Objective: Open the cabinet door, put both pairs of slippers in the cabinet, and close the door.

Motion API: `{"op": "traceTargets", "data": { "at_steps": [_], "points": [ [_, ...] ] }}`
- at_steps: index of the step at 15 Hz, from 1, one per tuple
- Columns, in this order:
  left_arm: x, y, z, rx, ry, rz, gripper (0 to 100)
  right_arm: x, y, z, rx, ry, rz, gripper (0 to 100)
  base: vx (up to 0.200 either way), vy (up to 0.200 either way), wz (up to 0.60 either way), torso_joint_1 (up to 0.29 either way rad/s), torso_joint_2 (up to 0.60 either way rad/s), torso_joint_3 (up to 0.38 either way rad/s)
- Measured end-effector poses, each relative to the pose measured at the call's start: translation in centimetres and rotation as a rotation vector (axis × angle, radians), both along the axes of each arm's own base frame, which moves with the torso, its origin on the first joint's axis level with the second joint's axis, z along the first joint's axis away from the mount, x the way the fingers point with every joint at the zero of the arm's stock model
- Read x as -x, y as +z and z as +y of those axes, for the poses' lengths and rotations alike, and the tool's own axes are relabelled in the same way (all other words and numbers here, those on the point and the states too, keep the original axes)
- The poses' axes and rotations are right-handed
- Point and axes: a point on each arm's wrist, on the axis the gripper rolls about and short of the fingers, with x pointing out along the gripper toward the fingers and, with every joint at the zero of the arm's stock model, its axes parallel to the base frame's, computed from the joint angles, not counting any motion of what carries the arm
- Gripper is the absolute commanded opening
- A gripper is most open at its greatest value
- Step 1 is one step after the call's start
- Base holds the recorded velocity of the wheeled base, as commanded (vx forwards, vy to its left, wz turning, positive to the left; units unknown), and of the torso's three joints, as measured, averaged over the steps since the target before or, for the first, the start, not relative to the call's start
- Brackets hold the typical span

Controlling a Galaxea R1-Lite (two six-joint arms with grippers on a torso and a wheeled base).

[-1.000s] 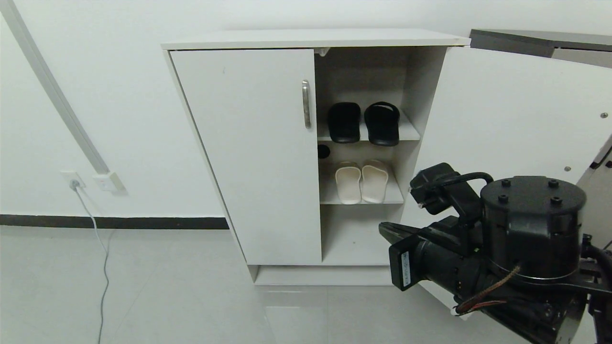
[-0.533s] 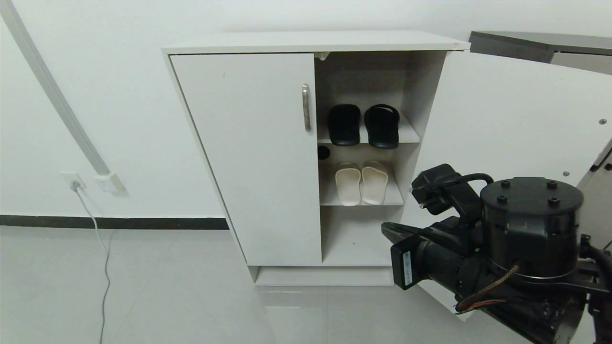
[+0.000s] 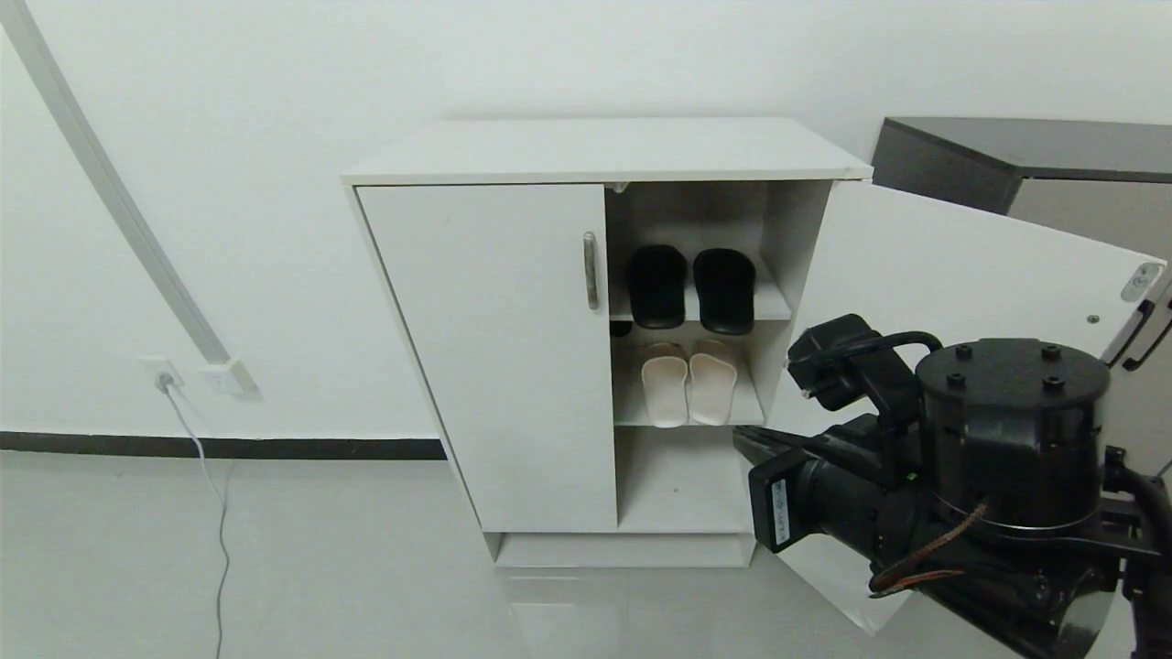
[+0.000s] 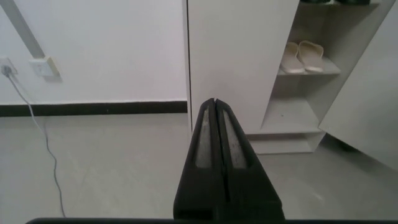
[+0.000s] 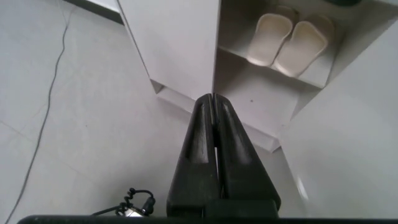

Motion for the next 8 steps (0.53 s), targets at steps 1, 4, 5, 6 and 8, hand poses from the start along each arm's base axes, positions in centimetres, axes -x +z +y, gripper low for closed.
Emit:
{"op": "traceTargets", "data": {
  "at_steps": [1, 4, 5, 6, 8],
  "points": [
    [0.00, 0.00, 0.00, 0.000, 0.000, 0.000, 0, 0.02, 0.02, 0.03, 0.000, 0.002, 0.000, 0, 0.000, 0.000, 0.00, 0.134, -0.46, -0.325],
    [0.00, 0.00, 0.00, 0.000, 0.001, 0.000, 0, -0.02, 0.08, 0.04, -0.001, 0.001, -0.002, 0, 0.000, 0.000, 0.00, 0.152, -0.47, -0.329],
    [0.00, 0.00, 0.00, 0.000, 0.001, 0.000, 0, 0.00, 0.09, 0.06, -0.002, 0.002, -0.003, 0, 0.000, 0.000, 0.00, 0.159, -0.47, -0.310],
    [0.00, 0.00, 0.00, 0.000, 0.001, 0.000, 0, -0.01, 0.09, 0.05, -0.002, 0.002, -0.002, 0, 0.000, 0.000, 0.00, 0.168, -0.49, -0.330],
    [0.00, 0.00, 0.00, 0.000, 0.001, 0.000, 0, -0.02, 0.10, 0.03, -0.002, 0.001, -0.003, 0, 0.000, 0.000, 0.00, 0.183, -0.50, -0.312]
  ]
}}
